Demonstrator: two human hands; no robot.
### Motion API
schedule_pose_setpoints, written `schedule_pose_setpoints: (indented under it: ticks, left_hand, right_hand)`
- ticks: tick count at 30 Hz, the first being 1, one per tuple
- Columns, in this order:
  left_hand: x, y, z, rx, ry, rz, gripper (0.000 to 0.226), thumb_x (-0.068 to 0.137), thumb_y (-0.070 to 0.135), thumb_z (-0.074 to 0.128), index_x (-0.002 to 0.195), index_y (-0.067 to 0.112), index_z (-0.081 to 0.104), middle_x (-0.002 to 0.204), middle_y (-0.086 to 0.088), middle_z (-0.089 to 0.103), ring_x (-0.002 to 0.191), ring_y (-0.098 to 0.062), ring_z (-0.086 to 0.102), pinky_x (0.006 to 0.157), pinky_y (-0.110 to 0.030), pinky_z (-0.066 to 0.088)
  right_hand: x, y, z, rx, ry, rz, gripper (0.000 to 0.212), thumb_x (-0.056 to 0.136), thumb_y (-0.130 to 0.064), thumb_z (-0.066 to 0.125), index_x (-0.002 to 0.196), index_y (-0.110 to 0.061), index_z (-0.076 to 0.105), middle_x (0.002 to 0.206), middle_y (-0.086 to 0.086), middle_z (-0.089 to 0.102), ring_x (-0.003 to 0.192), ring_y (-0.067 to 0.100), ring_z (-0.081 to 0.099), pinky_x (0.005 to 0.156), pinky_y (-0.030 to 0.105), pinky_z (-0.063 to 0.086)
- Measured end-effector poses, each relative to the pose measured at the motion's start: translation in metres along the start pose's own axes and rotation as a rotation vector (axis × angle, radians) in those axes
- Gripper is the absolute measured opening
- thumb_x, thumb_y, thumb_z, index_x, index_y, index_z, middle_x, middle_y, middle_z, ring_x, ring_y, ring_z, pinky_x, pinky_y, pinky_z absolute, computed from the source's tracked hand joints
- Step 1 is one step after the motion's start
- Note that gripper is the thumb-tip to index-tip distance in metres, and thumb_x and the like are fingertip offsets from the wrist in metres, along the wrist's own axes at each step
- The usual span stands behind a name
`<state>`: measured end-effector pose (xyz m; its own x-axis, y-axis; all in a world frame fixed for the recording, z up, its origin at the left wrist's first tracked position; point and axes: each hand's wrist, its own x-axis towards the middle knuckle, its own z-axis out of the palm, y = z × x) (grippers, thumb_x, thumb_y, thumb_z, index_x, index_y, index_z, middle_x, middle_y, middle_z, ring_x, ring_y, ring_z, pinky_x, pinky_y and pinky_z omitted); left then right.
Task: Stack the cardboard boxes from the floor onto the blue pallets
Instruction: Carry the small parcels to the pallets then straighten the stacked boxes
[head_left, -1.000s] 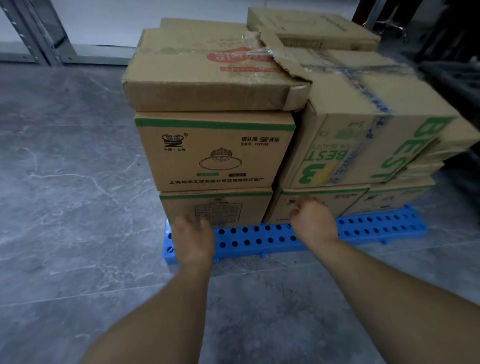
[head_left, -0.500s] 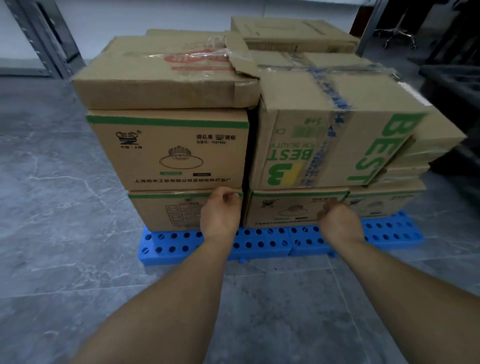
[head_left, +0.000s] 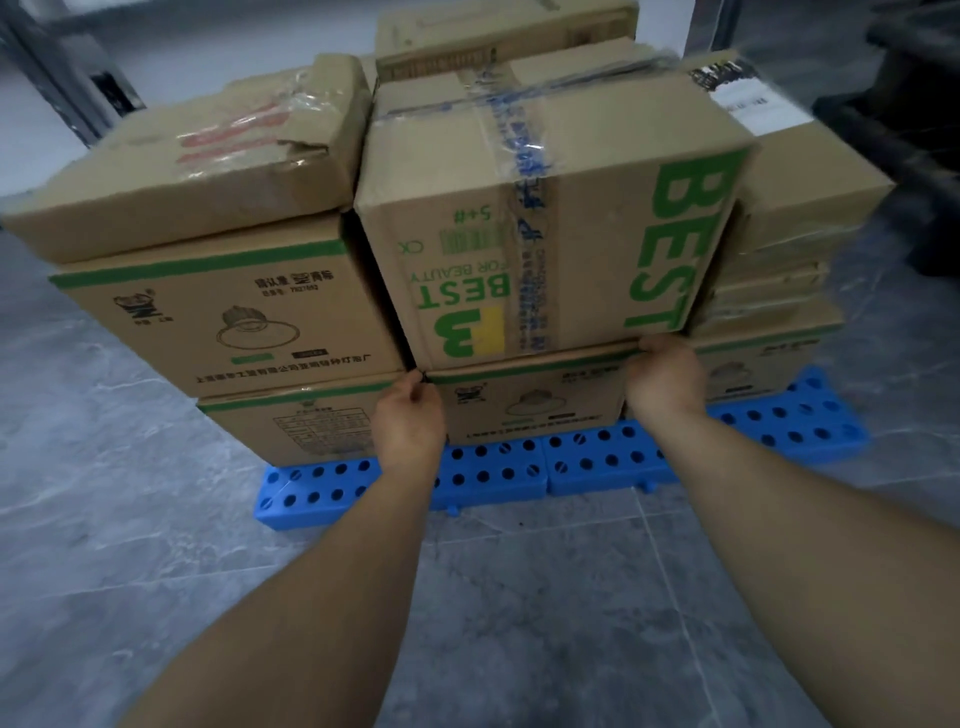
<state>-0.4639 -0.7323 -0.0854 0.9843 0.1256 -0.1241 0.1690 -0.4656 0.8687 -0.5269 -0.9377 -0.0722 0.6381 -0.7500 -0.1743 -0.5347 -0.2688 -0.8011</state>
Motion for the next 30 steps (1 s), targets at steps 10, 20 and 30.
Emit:
schedule_pose_setpoints:
  ticks: [10, 20, 30]
  left_hand:
    - [0.002, 0.001, -0.004, 0.006, 0.029, -0.030, 0.036, 0.096, 0.019, 0.045, 0.131, 0.017, 0.053, 0.133, 0.000, 0.054, 0.096, -0.007, 0.057, 0.078, -0.003, 0.038]
    - [-0.002, 0.006, -0.006, 0.040, 0.011, -0.014, 0.034, 0.095, 0.018, 0.041, 0.126, 0.014, 0.055, 0.117, -0.008, 0.062, 0.103, -0.029, 0.060, 0.086, -0.032, 0.048]
    - [-0.033, 0.012, 0.012, 0.037, 0.039, 0.002, 0.028, 0.094, 0.015, 0.045, 0.120, 0.008, 0.052, 0.085, -0.005, 0.060, 0.074, -0.023, 0.058, 0.062, -0.025, 0.042]
  right_hand:
    - [0.003, 0.002, 0.006, 0.009, 0.000, -0.011, 0.021, 0.091, -0.001, 0.035, 0.080, -0.015, 0.047, 0.080, 0.008, 0.048, 0.081, 0.021, 0.046, 0.068, 0.025, 0.036]
    - [-0.004, -0.001, 0.006, -0.010, 0.002, -0.013, 0.030, 0.094, -0.001, 0.034, 0.110, -0.008, 0.058, 0.105, 0.014, 0.057, 0.099, 0.027, 0.055, 0.074, 0.023, 0.037]
    - [-0.007, 0.010, -0.014, 0.039, 0.031, -0.089, 0.032, 0.094, -0.008, 0.039, 0.119, -0.005, 0.057, 0.115, 0.017, 0.062, 0.093, 0.024, 0.056, 0.076, 0.025, 0.040]
